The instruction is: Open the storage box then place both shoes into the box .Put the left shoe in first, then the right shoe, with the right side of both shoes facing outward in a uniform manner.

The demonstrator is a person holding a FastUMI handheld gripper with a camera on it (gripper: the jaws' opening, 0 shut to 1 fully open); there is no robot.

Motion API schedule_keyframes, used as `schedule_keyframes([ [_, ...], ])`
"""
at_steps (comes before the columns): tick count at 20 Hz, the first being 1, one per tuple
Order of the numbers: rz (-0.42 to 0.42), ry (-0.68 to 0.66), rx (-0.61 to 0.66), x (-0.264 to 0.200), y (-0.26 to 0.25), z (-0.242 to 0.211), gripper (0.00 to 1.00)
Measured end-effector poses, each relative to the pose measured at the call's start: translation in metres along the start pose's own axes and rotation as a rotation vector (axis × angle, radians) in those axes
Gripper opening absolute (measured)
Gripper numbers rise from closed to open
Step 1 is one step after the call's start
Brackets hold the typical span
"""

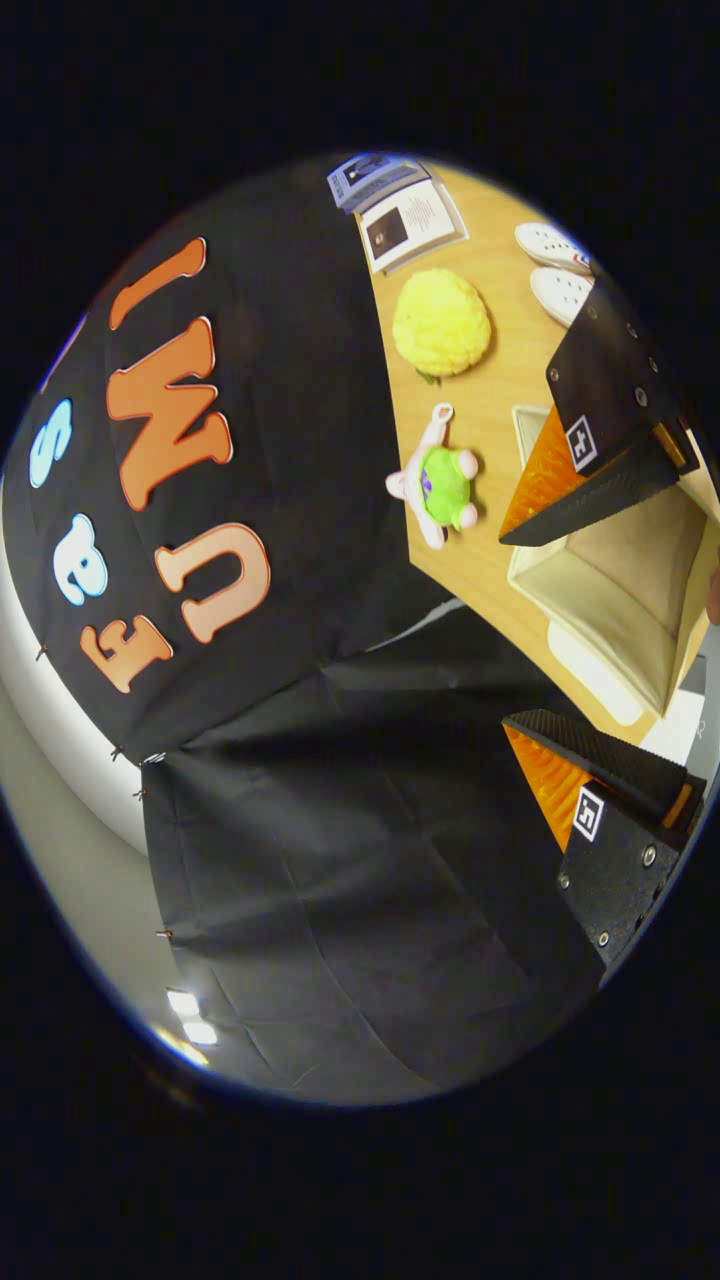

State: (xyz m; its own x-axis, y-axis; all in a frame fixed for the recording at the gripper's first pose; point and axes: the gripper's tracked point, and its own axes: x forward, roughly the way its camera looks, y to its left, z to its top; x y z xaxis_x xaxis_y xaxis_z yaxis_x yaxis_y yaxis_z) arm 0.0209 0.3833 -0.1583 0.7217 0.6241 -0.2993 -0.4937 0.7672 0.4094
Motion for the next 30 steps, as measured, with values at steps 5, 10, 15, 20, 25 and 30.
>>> schedule_keyframes([
  [5,-0.152,-0.025,-0.114,-0.037,-0.077,-0.004,0.98],
  [10,-0.305,-0.002,-0.167,-0.073,-0.154,-0.037,0.99],
  [15,-0.383,0.040,-0.076,-0.096,-0.213,-0.080,0.98],
  [20,-0.469,0.103,-0.049,-0.104,-0.252,-0.129,0.96],
  [25,-0.526,0.159,-0.069,-0.099,-0.273,-0.164,0.85],
  [30,-0.570,0.224,-0.102,-0.096,-0.288,-0.190,0.75],
])
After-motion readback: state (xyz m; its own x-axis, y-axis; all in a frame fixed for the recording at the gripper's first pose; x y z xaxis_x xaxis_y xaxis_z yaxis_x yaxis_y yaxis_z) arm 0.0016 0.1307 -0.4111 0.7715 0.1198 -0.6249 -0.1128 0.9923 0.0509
